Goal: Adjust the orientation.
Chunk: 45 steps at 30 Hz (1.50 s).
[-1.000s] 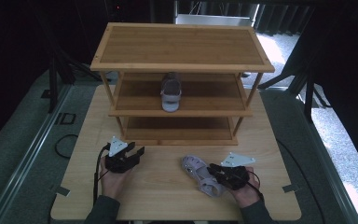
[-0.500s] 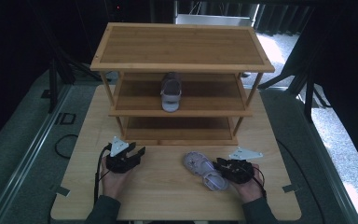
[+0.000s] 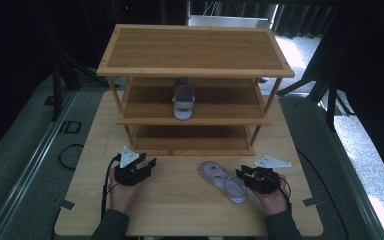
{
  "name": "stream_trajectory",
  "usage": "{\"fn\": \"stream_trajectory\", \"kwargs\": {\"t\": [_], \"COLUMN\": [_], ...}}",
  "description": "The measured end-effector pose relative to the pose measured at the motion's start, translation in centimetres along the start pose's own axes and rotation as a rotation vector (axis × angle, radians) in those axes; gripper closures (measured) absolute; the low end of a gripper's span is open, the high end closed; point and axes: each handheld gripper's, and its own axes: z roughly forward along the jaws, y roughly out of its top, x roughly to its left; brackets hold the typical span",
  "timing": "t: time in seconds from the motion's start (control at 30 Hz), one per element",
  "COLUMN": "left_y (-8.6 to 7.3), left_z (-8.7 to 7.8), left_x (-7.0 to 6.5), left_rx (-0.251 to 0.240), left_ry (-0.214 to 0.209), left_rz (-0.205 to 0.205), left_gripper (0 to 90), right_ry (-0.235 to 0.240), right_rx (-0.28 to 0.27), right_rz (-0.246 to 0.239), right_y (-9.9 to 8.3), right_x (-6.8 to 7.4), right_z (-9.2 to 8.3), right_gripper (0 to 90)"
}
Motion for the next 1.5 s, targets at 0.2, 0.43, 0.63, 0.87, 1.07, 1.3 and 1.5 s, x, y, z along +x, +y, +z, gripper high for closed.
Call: {"fn": "stream_trajectory", "kwargs": {"t": [0.2,0.43,0.63,0.87,1.07,1.3,1.5], "left_y": [0.0,0.0,0.0,-0.1,-0.1,-0.1,-0.2], "left_z": [0.0,0.1,0.1,0.2,0.1,0.3,0.4], "left_x": [0.0,0.0,0.0,0.1,0.2,0.2,0.2], "left_rx": [-0.001,0.000,0.002,0.005,0.002,0.009,0.011], "left_ry": [0.003,0.003,0.001,0.002,0.005,0.005,0.005], "left_rz": [0.001,0.004,0.005,0.006,0.005,0.002,0.007], "left_gripper": [53.2,53.2,53.1,53.1,53.2,53.2,53.2], "right_ry": [-0.004,0.034,0.042,0.063,0.059,0.040,0.041], "right_rx": [-0.023,-0.054,-0.008,0.043,0.063,0.108,0.151], "right_rz": [0.000,-0.045,-0.095,-0.103,-0.133,-0.186,-0.191], "right_y": [0.1,-0.1,-0.3,-0.5,-0.6,-0.2,-0.2], "right_x": [0.1,1.4,2.1,1.8,1.9,1.9,1.7], "right_z": [-0.6,-1.9,-1.3,-0.3,-0.3,0.5,1.7], "right_gripper": [63.4,59.5,59.4,60.2,60.3,59.0,63.7]}}
